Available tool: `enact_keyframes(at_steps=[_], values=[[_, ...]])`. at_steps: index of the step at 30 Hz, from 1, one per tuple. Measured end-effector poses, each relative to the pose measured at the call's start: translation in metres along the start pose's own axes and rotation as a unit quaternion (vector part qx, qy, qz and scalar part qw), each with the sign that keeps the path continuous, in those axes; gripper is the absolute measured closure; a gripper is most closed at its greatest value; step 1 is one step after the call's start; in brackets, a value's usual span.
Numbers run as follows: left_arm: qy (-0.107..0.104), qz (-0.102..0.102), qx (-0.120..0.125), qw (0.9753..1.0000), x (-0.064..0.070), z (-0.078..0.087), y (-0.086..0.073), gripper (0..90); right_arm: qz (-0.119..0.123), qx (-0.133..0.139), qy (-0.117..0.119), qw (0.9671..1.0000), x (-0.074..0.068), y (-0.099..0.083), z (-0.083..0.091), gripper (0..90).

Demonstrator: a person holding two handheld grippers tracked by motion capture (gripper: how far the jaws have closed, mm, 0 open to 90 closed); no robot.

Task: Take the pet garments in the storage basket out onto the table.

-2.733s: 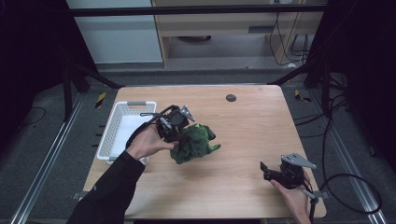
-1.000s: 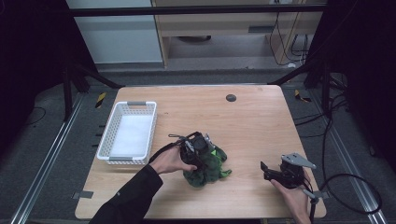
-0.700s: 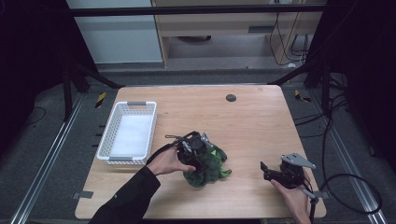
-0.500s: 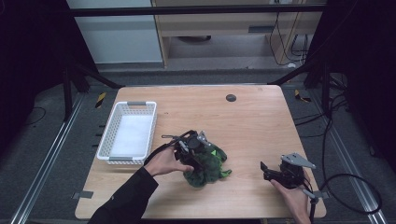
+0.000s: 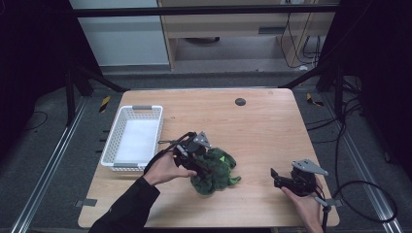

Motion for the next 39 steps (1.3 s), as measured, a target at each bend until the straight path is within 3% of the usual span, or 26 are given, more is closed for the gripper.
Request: enact_keyframes(at_steps=[8, 13, 14, 15, 16, 19, 23, 26, 27, 28, 30, 31, 32, 34, 35, 36, 38, 39], values=[[0.005, 0.031, 0.052, 0.9982, -0.002, 0.019, -0.008, 27.5, -0.002, -0.002, 0.002, 1.0, -0.001, 0.0, 0.0, 11.4], [0.021, 0.055, 0.083, 0.9948, -0.007, 0.027, -0.014, 29.5, 0.001, -0.002, 0.0, 1.0, -0.001, 0.0, 0.0, 11.4], [0.032, 0.065, 0.094, 0.9929, -0.01, 0.032, -0.018, 30.4, 0.001, -0.002, 0.0, 1.0, -0.001, 0.0, -0.001, 11.4], [0.032, 0.065, 0.094, 0.9929, -0.01, 0.032, -0.018, 30.9, 0.001, -0.002, 0.0, 1.0, -0.001, 0.0, -0.001, 11.4], [0.04, 0.081, 0.111, 0.9897, -0.013, 0.037, -0.022, 31.9, 0.0, -0.002, 0.0, 1.0, -0.001, 0.0, -0.001, 11.4], [0.06, 0.103, 0.128, 0.9845, -0.017, 0.042, -0.031, 34.0, 0.0, -0.002, 0.001, 1.0, -0.001, 0.0, -0.001, 11.5], [0.079, 0.118, 0.14, 0.98, -0.019, 0.045, -0.042, 36.3, 0.001, -0.002, 0.001, 1.0, -0.001, -0.001, -0.001, 11.4], [0.103, 0.134, 0.151, 0.9739, -0.022, 0.047, -0.057, 38.7, 0.001, -0.002, 0.001, 1.0, -0.001, 0.0, -0.001, 11.5], [0.103, 0.134, 0.151, 0.9739, -0.022, 0.047, -0.057, 39.5, 0.001, -0.002, 0.001, 1.0, -0.001, 0.0, -0.001, 11.5], [0.116, 0.145, 0.157, 0.9701, -0.024, 0.049, -0.066, 40.3, 0.002, -0.002, 0.001, 1.0, -0.001, 0.0, -0.001, 11.5], [0.128, 0.157, 0.159, 0.9663, -0.026, 0.052, -0.076, 40.9, 0.002, -0.003, 0.001, 1.0, -0.001, -0.001, -0.001, 11.5], [0.128, 0.157, 0.159, 0.9663, -0.026, 0.052, -0.076, 41.1, 0.001, -0.003, 0.002, 1.0, -0.001, -0.001, -0.001, 11.5], [0.136, 0.164, 0.165, 0.9629, -0.027, 0.054, -0.085, 41.1, 0.001, -0.003, 0.002, 1.0, -0.001, -0.001, -0.001, 11.5], [0.143, 0.173, 0.174, 0.9589, -0.029, 0.056, -0.094, 41.1, 0.001, -0.004, 0.004, 1.0, -0.002, -0.001, -0.001, 11.5], [0.143, 0.173, 0.174, 0.9589, -0.029, 0.056, -0.094, 41.1, 0.001, -0.004, 0.004, 1.0, -0.002, -0.001, -0.001, 11.5], [0.152, 0.184, 0.183, 0.9537, -0.031, 0.058, -0.102, 40.9, 0.002, -0.004, 0.004, 1.0, -0.002, -0.001, -0.001, 11.5], [0.156, 0.187, 0.184, 0.9522, -0.031, 0.059, -0.107, 40.3, 0.002, -0.004, 0.005, 1.0, -0.002, -0.001, -0.001, 11.5], [0.163, 0.192, 0.188, 0.9493, -0.031, 0.061, -0.112, 40.3, 0.001, -0.004, 0.006, 1.0, -0.002, -0.001, -0.001, 11.5]])
Point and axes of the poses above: each handheld gripper's, and its own axes: z roughly backward along the jaws, y roughly out of its top, x roughly to its right, the point moved 7 cm from there along -z, roughly forward along the jaws, and after that the axes turned 1 degree about -y, right-handed, at the moved point
